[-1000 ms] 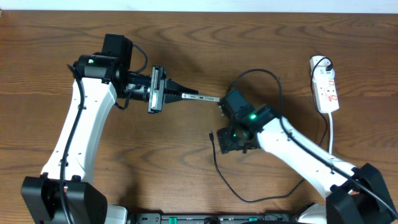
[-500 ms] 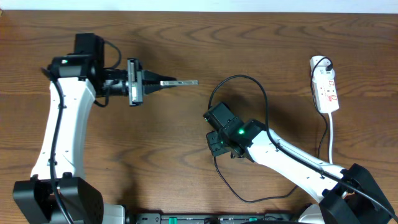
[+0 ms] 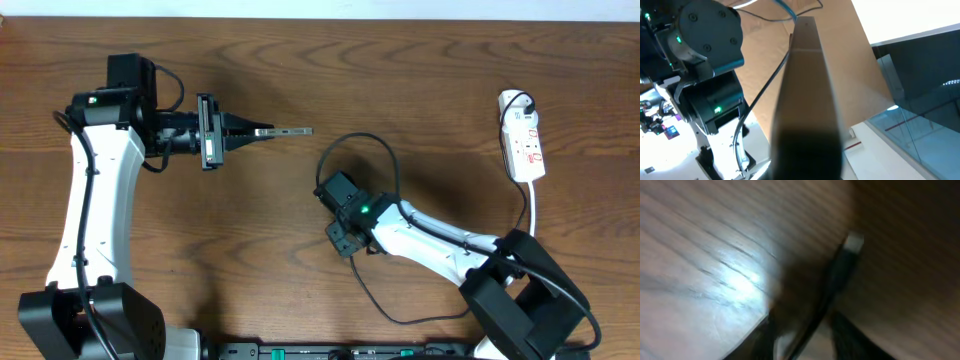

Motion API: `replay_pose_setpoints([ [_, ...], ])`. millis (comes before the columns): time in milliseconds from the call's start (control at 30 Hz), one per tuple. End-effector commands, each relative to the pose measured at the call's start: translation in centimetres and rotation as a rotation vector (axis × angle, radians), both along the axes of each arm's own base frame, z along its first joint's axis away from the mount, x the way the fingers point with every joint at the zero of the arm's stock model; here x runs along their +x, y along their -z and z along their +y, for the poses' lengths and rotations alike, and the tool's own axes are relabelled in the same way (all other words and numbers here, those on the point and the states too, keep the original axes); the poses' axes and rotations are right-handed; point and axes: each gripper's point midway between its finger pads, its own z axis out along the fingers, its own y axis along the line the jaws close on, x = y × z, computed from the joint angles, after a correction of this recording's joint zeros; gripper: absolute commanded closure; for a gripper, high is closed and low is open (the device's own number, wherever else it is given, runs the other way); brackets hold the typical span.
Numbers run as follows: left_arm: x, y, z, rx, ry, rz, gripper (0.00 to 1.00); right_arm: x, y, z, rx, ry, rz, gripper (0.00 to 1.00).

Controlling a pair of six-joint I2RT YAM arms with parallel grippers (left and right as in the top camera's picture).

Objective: Plug charger to phone and switch on socket
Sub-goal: 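Lower the right gripper onto the black cable's USB-C plug and grasp it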

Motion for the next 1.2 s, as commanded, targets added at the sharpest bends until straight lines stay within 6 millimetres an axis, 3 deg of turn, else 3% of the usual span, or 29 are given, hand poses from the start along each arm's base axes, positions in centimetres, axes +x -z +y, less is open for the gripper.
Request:
replay_pose_setpoints([
  [0, -0.1, -0.9, 0.1, 0.002, -0.003, -0.029, 0.93, 0.4, 1.2, -3.2, -0.162, 0.048, -0.045, 0.71],
  [133, 0.2, 0.7, 0.5, 0.097, -0.022, -0.02, 0.93, 1.4, 0.9, -6.4, -0.266, 0.136, -0.073, 0.74],
  [200, 0.8, 3.1, 1.6, 0.256, -0.052, -0.029, 0.93, 1.7, 1.0, -7.6, -0.259, 0.184, -0.037, 0.73],
  [367, 2.0, 6.5, 4.2, 0.515, -0.087, -0.088, 0.93, 2.4, 1.4, -9.0, -0.175, 0.282, 0.05, 0.7],
  [533, 3.2, 7.9, 6.0, 0.672, -0.081, -0.195, 0.93, 2.8, 1.5, -9.6, -0.027, 0.391, 0.169, 0.56],
  [733, 3.7, 9.3, 8.2, 0.856, -0.015, -0.321, 0.93, 3.9, 1.5, -12.1, 0.017, 0.538, 0.198, 0.52],
  [967, 3.6, 8.4, 5.9, 0.812, 0.183, -0.625, 0.93, 4.0, 1.4, -11.7, 0.083, 0.651, 0.236, 0.56],
  [1100, 3.2, 8.3, 4.3, 0.792, 0.247, -0.688, 0.93, 4.9, 1.5, -12.5, 0.058, 0.711, 0.184, 0.57],
  [1167, 3.1, 8.2, 3.7, 0.786, 0.262, -0.696, 0.93, 4.9, 1.5, -12.5, 0.063, 0.738, 0.187, 0.63],
])
